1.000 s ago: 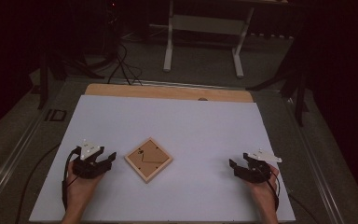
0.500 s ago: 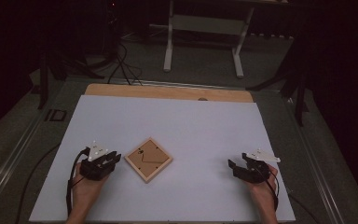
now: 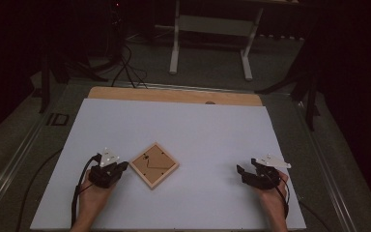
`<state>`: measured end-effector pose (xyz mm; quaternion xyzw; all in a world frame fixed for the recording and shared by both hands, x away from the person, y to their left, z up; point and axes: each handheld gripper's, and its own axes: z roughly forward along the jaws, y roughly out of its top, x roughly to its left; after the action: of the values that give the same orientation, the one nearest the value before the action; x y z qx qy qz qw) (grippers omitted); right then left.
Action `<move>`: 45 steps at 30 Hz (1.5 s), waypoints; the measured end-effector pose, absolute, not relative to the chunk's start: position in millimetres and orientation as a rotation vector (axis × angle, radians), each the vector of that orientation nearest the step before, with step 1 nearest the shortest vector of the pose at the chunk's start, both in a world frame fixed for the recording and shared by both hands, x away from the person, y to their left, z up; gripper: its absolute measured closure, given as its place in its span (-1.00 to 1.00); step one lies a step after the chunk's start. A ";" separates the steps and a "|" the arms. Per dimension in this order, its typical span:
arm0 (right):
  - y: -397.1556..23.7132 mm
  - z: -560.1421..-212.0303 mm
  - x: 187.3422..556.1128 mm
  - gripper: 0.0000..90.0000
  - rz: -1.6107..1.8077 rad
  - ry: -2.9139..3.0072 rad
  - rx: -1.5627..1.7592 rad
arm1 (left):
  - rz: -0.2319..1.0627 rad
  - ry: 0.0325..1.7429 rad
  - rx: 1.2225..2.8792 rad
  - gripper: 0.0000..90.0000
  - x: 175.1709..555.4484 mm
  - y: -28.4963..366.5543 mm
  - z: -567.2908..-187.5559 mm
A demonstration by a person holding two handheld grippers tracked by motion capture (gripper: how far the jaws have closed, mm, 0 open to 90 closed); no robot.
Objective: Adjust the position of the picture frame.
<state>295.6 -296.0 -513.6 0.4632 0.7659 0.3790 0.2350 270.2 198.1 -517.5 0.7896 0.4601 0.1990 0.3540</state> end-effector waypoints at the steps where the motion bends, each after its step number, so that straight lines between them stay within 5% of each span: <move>1: -296.0 -513.6 295.6 -0.28 1.040 2.102 1.271 | 0.514 1.194 2.045 0.99 270.7 197.3 -518.4; 15: -295.1 -513.9 295.7 -0.28 1.038 2.106 1.263 | 0.550 1.220 2.124 0.99 280.6 183.5 -527.0; 40: -296.4 -513.6 295.7 -0.27 1.037 2.105 1.265 | 0.492 1.147 2.004 0.97 307.9 139.3 -520.4; 45: -297.0 -513.4 295.8 -0.28 1.038 2.103 1.261 | 0.481 1.174 1.953 0.34 303.9 137.3 -515.4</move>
<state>295.8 -297.0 -513.4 0.4601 0.7672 0.3787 0.2371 303.9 137.3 -515.4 0.7703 0.4630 0.1899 0.3952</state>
